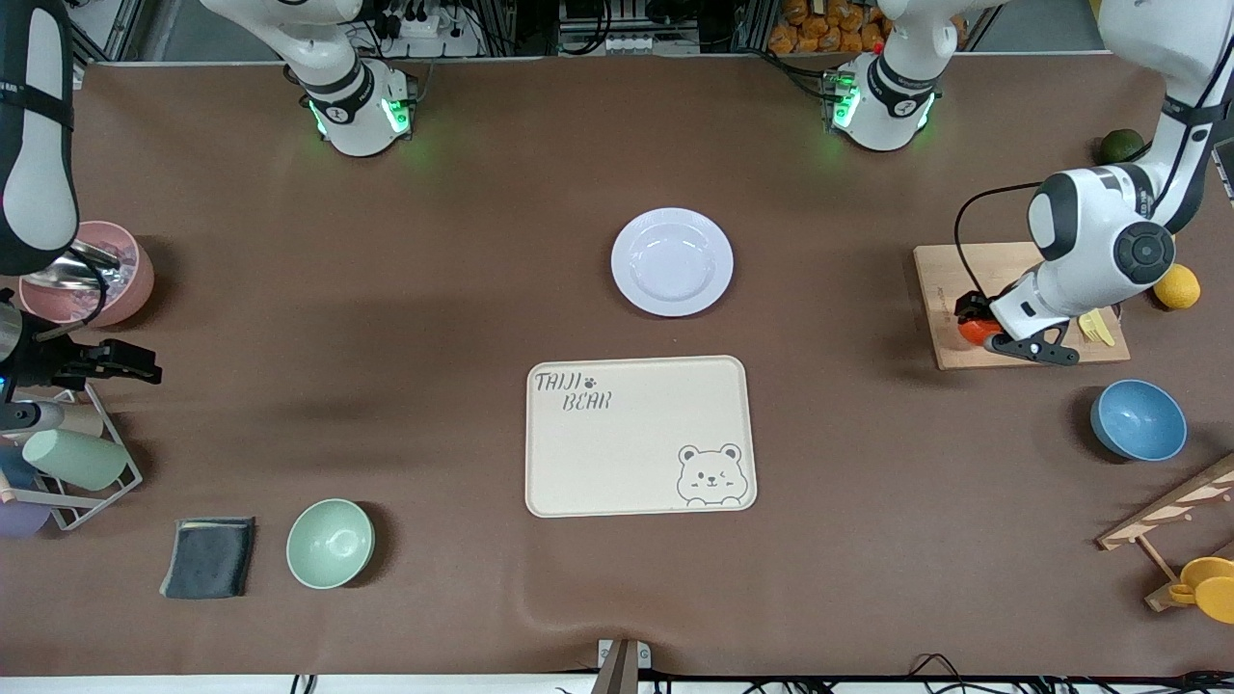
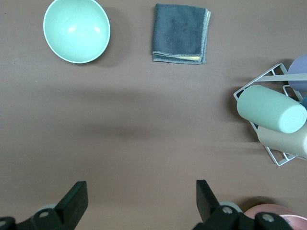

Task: Place orange and plate with both arms
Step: 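Lift the orange and carry it with the left gripper to the plate, then lower the orange onto the white plate and open the left gripper, then reach the right gripper to the plate rim while the left gripper withdraws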

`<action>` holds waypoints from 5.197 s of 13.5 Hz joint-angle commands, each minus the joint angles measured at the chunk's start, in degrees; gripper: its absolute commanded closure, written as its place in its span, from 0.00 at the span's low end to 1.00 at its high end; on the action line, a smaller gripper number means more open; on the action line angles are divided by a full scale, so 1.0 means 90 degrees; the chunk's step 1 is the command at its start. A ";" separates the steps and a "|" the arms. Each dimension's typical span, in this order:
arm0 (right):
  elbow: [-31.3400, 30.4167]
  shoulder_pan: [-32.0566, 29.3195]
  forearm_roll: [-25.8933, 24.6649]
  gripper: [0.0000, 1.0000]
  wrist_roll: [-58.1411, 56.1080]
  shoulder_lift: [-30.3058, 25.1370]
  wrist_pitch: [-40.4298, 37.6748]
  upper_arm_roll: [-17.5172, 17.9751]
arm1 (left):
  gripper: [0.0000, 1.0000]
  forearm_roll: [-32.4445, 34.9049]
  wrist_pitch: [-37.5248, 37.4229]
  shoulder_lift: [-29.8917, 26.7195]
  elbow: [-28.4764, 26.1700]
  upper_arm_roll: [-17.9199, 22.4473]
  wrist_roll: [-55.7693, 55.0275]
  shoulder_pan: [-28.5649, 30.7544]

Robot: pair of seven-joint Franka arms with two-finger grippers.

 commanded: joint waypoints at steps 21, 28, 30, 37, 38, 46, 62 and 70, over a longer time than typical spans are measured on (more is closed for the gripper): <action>0.0178 -0.0252 -0.0024 0.00 0.0014 0.0032 -0.0151 0.0123 | 1.00 -0.0345 -0.0881 0.1727 0.2011 -0.4205 -0.6620 -0.1696; 0.0178 -0.0271 -0.0024 0.00 0.0014 0.0022 -0.0161 0.0123 | 1.00 0.0379 -0.0811 0.2354 0.2168 -0.4186 -0.7744 -0.2048; 0.0178 -0.0291 -0.0024 0.00 0.0014 0.0022 -0.0151 0.0123 | 1.00 0.0379 -0.0811 0.2442 0.2177 -0.4186 -0.7939 -0.2126; 0.0120 -0.0067 -0.0014 0.00 0.0053 0.0178 -0.0170 0.0162 | 0.00 0.0388 -0.0879 0.2423 0.2206 -0.4176 -0.8272 -0.2087; 0.0129 -0.0008 -0.0014 0.00 0.0063 0.0207 -0.0180 0.0162 | 0.00 0.0388 -0.0928 0.2384 0.2236 -0.4176 -0.8272 -0.2068; 0.0110 -0.0075 0.1212 0.00 -0.0717 0.1066 -0.0483 0.0162 | 0.00 0.1042 -0.2479 0.1944 0.4177 -0.3736 -0.8067 -0.1483; -0.2615 0.2315 0.7171 0.05 -0.1294 0.1857 0.1207 0.0172 | 0.00 0.0275 -0.3926 0.0248 0.4297 -0.2142 -0.3550 -0.0217; -0.3620 0.3866 0.9210 0.17 -0.2592 0.1536 0.2277 0.0172 | 0.00 -0.0276 -0.5410 -0.1346 0.4326 0.0394 -0.2081 -0.2214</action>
